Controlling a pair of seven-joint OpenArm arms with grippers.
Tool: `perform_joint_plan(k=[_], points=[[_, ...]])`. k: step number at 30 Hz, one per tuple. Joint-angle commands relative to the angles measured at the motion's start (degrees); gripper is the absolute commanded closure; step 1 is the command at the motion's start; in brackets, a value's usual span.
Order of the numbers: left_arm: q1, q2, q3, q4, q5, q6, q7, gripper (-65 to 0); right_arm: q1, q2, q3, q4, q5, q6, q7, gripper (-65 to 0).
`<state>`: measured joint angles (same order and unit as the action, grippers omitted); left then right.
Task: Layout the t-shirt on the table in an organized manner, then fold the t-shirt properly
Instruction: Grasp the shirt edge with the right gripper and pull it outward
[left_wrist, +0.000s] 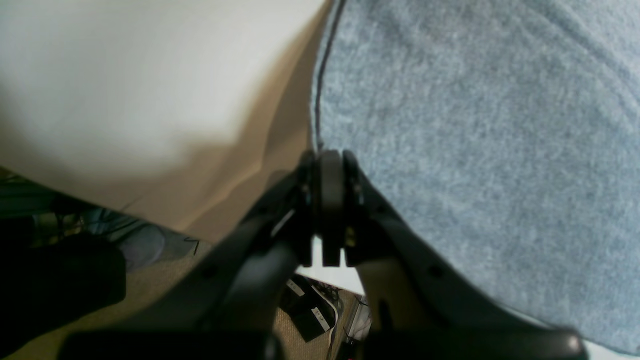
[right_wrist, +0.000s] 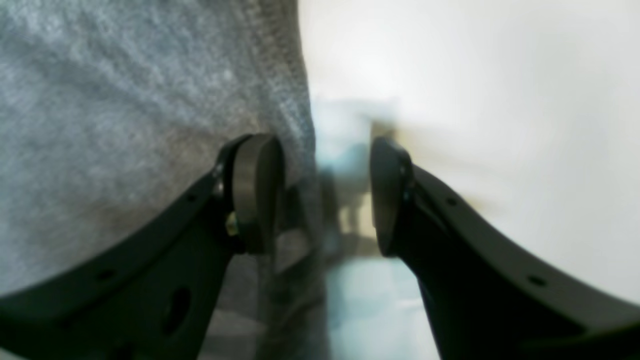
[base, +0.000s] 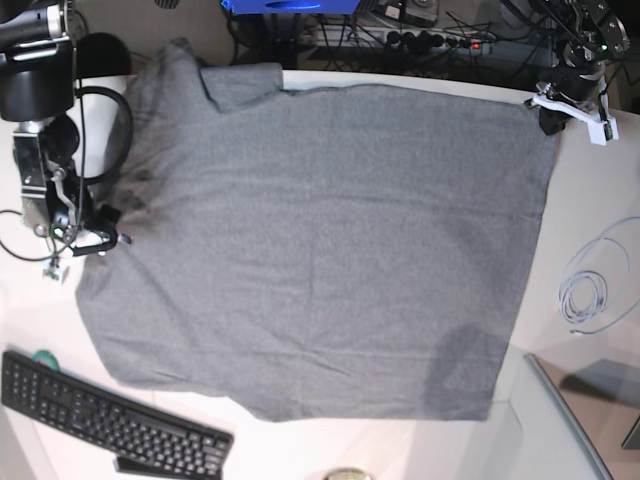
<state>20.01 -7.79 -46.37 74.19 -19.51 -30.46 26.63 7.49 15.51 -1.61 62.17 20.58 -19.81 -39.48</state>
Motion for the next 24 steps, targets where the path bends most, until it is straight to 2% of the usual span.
perform_joint_plan(k=[1, 3, 7, 13, 16, 18, 22, 24], points=[[0.17, -0.87, -0.44, 0.93, -0.67, -0.36, -1.09, 0.0, 0.47, 0.62, 0.51, -0.06, -3.39, -0.27, -0.12, -28.5], [0.17, -0.87, -0.44, 0.93, -0.67, -0.36, -1.09, 0.0, 0.38, 0.36, 0.6, 0.03, -8.75, -0.27, -0.12, -28.5], [0.08, -0.87, -0.18, 0.93, -0.67, -0.27, -1.01, 0.0, 0.29, -0.61, 0.6, 2.05, -12.45, -0.27, -0.56, -28.5], [0.08, -0.87, -0.09, 1.02, -0.67, -0.18, -0.92, 0.0, -3.66, -0.78, 0.6, 15.59, -13.15, 0.16, -2.58, -29.1], [0.08, -0.87, -0.09, 1.02, -0.67, -0.18, -0.92, 0.0, -6.83, -2.1, 1.12, 24.38, -12.62, 1.13, -4.6, -29.3], [0.08, -0.78, -0.18, 1.02, -0.67, -0.18, -0.83, 0.0, -10.34, -2.98, 5.78, 30.27, -8.23, 4.82, -6.71, -29.3], [0.17, -0.6, -0.36, 1.02, -0.84, -0.18, -0.83, 0.0, -18.52, -6.41, 19.85, 36.69, 6.54, 18.89, -7.94, -29.3], [0.34, -0.6, -0.36, 1.02, -0.93, -0.18, -0.83, 0.0, -23.09, -7.29, 24.95, 37.3, 10.59, 22.41, -7.94, -29.3]])
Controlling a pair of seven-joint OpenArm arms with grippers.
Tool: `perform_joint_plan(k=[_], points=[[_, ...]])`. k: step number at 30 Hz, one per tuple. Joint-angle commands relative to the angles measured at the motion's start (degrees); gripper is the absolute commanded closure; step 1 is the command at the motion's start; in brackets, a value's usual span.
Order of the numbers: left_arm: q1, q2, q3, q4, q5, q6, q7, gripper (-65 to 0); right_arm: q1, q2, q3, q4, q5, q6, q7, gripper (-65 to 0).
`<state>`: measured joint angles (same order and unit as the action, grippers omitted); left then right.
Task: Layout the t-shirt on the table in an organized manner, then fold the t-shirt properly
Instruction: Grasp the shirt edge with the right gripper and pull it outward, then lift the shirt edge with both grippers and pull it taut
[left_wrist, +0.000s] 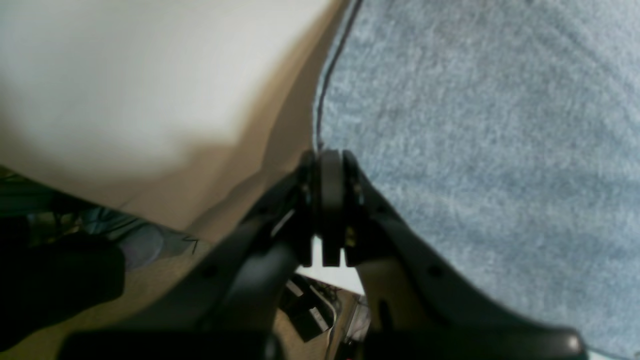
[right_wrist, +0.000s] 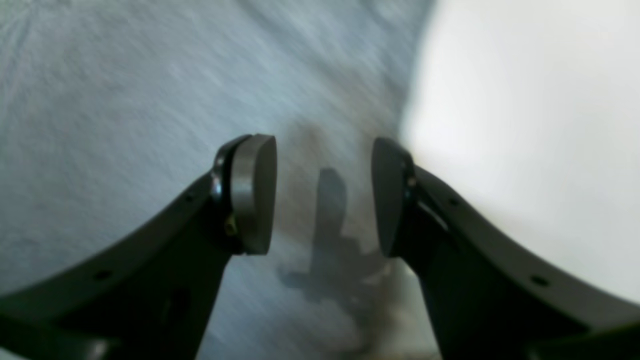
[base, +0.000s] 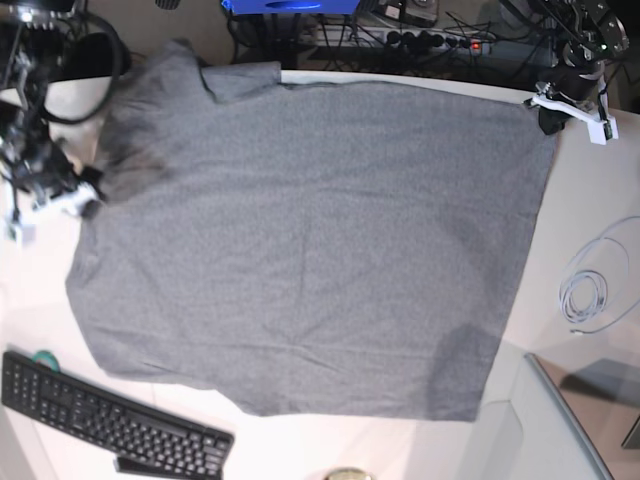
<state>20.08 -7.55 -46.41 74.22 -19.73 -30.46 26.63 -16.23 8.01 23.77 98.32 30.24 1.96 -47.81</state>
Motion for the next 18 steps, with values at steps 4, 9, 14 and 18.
perform_joint_plan(k=[4, 9, 14, 18], points=[[0.28, -0.84, -0.31, 1.08, -0.54, -0.27, -0.83, 0.0, -7.29, 0.03, 1.94, 0.89, 5.41, 8.46, 0.38, -29.4], [0.54, -0.76, 0.04, 3.63, -0.45, -0.27, -0.74, 0.0, -11.95, -1.99, 1.86, 0.89, 5.41, 14.18, 0.82, -29.4], [0.63, -0.76, 0.13, 5.65, -0.45, -0.18, -0.74, 0.0, -13.79, -2.43, -0.34, 0.8, 1.8, 14.26, 0.91, -33.3], [0.63, -0.84, 0.13, 5.48, -0.45, -0.18, -0.74, 0.0, -14.32, -2.43, -1.57, 0.71, -0.48, 14.26, 0.91, -33.9]])
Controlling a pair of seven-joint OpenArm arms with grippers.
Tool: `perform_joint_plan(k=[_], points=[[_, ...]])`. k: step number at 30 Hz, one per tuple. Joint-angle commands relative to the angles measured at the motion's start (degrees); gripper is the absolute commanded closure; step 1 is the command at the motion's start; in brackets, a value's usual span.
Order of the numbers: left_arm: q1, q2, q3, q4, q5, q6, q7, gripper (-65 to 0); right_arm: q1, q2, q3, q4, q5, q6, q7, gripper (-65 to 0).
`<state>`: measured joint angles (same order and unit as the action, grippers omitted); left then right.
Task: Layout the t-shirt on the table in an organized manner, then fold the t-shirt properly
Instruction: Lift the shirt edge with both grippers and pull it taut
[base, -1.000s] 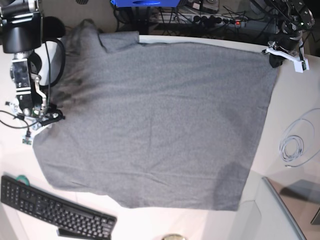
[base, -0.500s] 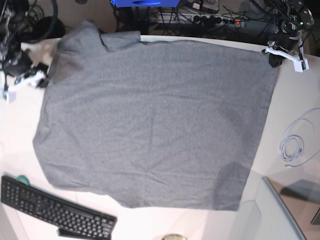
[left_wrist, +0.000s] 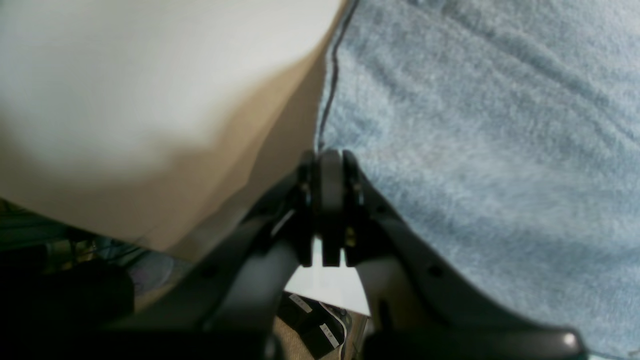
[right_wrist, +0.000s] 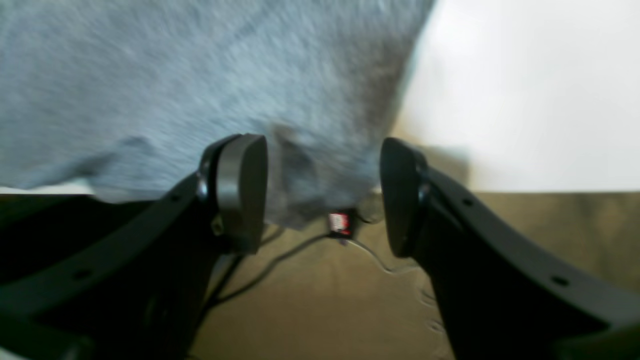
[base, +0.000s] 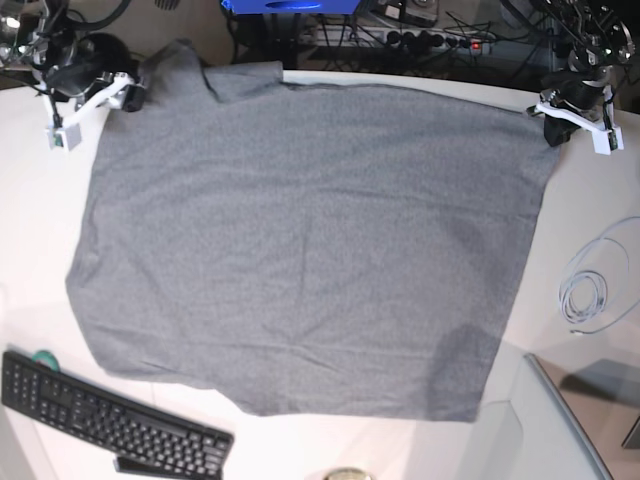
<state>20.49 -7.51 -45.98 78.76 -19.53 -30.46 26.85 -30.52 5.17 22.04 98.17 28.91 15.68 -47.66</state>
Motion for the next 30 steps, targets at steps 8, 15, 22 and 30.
perform_joint_plan(k=[8, 15, 22, 30], points=[[0.21, -0.8, -0.31, 0.67, -0.65, -0.18, -0.96, 0.0, 0.33, 0.76, -0.11, -6.35, -0.03, 0.63, 3.66, -33.9], [0.21, -0.8, -0.31, 0.93, -0.65, -0.18, -0.96, 0.0, 0.24, 0.76, -2.13, -6.26, -0.03, 6.52, 3.31, -18.9], [2.94, -0.8, -0.49, 5.59, -0.65, -0.18, -0.87, 0.0, -1.78, 0.59, -2.31, 2.36, 0.06, 8.89, -1.0, -0.5], [4.43, -0.71, -4.09, 11.92, -1.35, -0.36, 5.28, 0.0, 2.08, 0.85, 2.7, 3.06, -0.03, 8.8, -8.03, 0.0]])
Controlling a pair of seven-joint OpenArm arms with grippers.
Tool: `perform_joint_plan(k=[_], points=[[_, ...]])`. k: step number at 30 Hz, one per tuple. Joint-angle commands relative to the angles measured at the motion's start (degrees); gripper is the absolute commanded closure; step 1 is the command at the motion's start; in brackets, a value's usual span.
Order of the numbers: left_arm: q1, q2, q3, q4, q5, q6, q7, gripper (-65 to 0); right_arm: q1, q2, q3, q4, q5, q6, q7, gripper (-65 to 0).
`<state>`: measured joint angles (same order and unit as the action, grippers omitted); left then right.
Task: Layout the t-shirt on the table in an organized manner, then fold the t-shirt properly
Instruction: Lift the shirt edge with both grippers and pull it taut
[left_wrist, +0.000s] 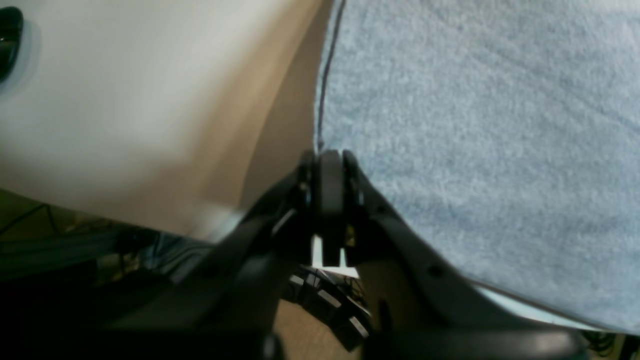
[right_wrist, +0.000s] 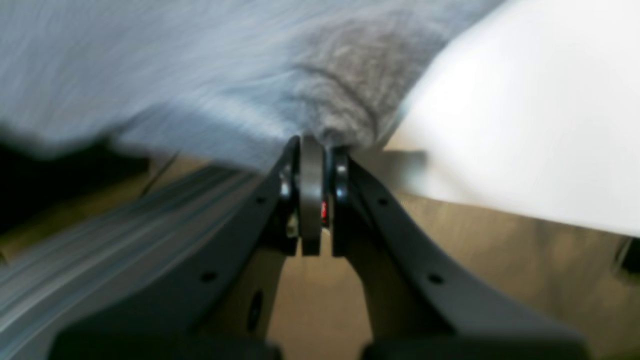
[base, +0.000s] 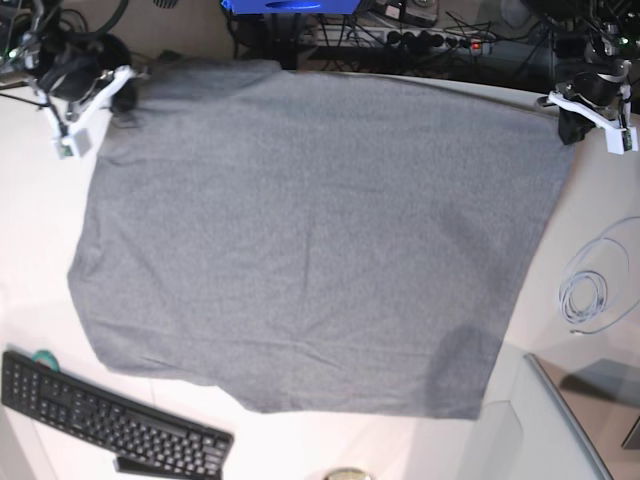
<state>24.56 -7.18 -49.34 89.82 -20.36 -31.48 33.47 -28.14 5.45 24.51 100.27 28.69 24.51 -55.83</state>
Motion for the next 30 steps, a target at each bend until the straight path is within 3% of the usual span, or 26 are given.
perform_joint_plan(k=[1, 9, 15, 30], points=[[-0.25, -1.04, -1.08, 0.86, -0.52, 0.58, -1.17, 0.0, 0.4, 0.57, 0.76, -0.53, 0.19, -0.03, -1.0, 0.0], [-0.34, -0.78, -0.99, 2.62, -0.34, 0.67, -1.08, 0.0, 1.46, 1.71, 6.83, 3.07, 0.37, -0.03, -7.33, 0.0], [-0.34, 1.77, -0.99, 2.09, 0.18, 0.67, -1.08, 0.0, 1.81, 1.8, 4.28, 1.31, 0.37, -0.03, -8.21, 0.0], [3.8, 1.86, -0.99, 5.08, 0.18, 0.67, -1.08, 0.0, 1.81, 2.06, 1.03, 1.05, 0.28, -0.03, -8.56, 0.0]])
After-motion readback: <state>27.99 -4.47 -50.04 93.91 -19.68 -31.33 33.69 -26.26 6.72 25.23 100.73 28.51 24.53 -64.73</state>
